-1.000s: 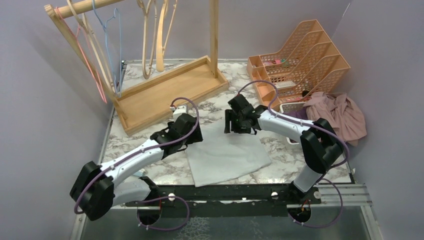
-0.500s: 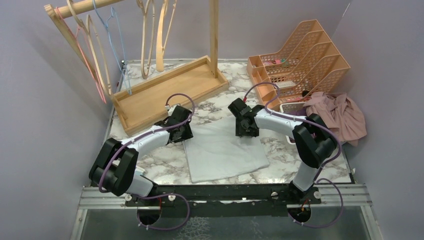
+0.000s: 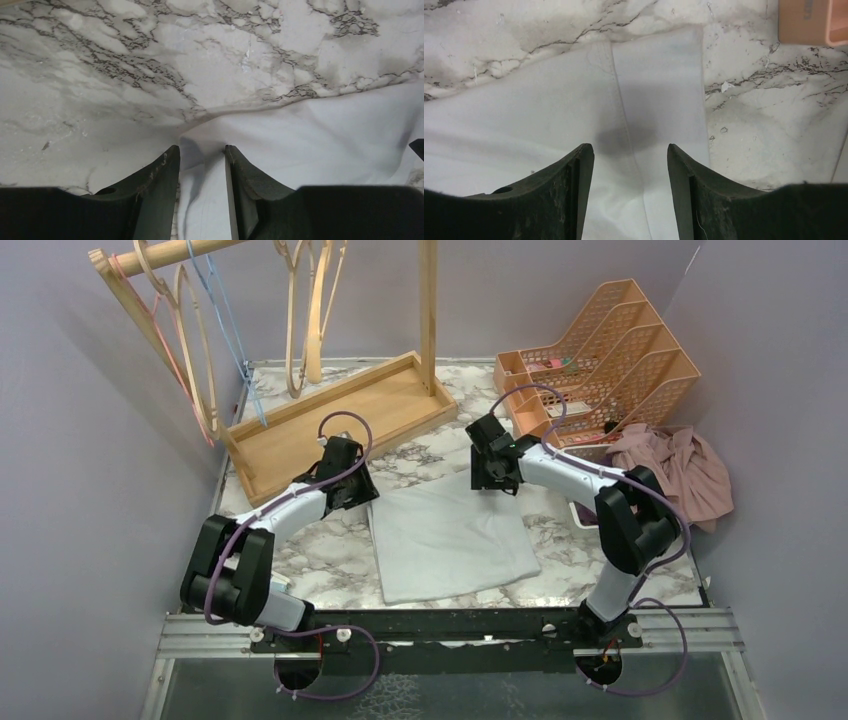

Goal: Place the skirt on the hanger

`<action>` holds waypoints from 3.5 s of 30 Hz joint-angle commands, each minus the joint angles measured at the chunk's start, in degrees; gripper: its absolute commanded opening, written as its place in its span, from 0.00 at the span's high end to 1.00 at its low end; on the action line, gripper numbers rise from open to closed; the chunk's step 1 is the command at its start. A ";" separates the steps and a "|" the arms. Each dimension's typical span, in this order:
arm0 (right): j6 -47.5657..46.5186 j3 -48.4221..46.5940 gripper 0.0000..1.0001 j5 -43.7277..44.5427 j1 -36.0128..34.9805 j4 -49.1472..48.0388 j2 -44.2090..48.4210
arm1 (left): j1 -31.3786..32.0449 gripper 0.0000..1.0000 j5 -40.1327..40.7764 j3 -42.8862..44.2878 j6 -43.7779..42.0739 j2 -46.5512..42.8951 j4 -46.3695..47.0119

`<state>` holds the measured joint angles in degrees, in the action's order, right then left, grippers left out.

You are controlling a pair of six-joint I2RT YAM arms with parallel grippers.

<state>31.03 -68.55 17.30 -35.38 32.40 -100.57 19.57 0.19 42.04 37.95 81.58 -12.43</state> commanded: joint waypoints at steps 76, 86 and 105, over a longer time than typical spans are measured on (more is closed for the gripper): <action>1.42 -0.68 0.33 -30.55 0.13 -15.12 23.10 | 8.56 0.01 15.16 38.54 -33.25 -27.61 -9.47; 1.52 3.09 0.34 -29.87 0.13 -14.60 23.42 | 7.00 0.12 35.74 69.53 -33.21 -7.95 -24.87; -0.72 1.88 0.36 -31.79 0.13 -12.14 18.18 | -20.03 0.31 15.73 82.07 -19.55 1.57 -40.17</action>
<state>31.42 -64.64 -13.23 -35.20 19.51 -81.12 2.17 19.05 124.75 15.66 82.89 -49.93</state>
